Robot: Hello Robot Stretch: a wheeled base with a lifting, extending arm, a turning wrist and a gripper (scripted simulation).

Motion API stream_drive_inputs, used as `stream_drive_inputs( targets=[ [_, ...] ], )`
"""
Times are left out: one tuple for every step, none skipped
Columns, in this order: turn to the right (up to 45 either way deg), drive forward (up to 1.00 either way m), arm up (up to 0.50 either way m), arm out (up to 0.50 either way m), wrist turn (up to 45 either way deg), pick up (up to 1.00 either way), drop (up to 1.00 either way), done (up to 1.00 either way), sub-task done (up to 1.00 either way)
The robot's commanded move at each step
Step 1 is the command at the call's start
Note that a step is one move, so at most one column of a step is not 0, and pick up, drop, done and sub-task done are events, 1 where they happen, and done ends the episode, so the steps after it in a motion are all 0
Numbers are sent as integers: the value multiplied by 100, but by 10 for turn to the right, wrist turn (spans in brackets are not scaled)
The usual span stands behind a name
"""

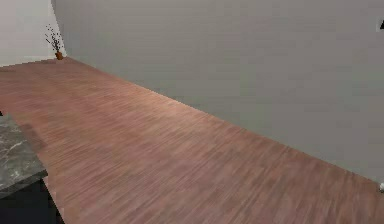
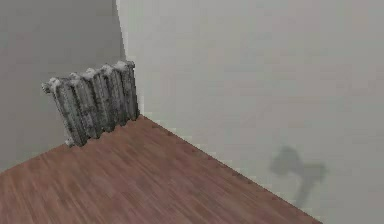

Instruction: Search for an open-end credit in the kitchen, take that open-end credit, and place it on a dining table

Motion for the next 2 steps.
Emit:
stream_drive_inputs(
  targets=[
    [60,0,0,0,0,0,0,0,0],
    [0,30,0,0,0,0,0,0,0]
  ],
)
